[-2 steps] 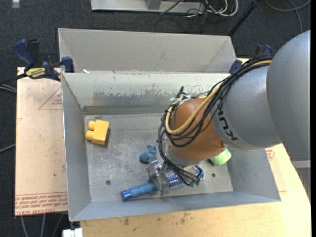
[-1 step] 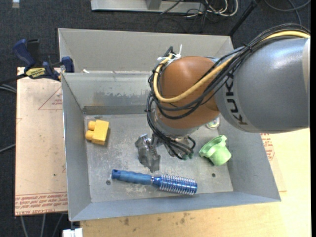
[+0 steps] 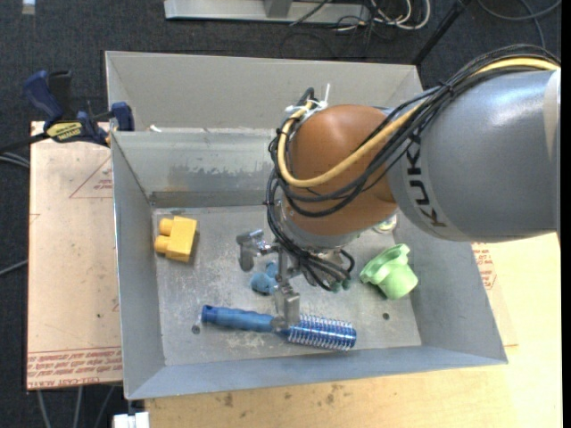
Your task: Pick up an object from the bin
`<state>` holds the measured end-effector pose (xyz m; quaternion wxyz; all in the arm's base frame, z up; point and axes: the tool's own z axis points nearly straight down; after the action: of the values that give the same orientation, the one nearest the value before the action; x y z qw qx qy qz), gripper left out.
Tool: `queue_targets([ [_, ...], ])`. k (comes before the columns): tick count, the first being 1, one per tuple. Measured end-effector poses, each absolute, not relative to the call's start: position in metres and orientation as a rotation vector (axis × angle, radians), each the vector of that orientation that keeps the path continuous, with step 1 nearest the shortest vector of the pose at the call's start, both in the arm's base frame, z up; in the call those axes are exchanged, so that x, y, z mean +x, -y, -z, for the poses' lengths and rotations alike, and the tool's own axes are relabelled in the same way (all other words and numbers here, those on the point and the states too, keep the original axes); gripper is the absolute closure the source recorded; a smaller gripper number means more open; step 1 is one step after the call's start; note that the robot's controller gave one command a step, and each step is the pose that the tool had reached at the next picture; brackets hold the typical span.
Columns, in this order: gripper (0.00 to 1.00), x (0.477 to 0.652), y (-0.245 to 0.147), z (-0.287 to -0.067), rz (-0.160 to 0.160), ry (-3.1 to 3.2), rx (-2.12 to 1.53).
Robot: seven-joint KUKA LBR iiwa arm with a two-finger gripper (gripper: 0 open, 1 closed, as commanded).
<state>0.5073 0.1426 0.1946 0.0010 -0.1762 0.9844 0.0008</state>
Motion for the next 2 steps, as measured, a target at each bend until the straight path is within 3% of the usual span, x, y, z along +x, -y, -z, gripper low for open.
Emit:
queue_targets([
  [1, 0.0, 0.4888, -0.1485, -0.0753, -0.003, -3.012, -0.85],
  [2, 1.0, 0.4859, -0.1477, -0.0748, -0.003, -3.024, -0.851],
])
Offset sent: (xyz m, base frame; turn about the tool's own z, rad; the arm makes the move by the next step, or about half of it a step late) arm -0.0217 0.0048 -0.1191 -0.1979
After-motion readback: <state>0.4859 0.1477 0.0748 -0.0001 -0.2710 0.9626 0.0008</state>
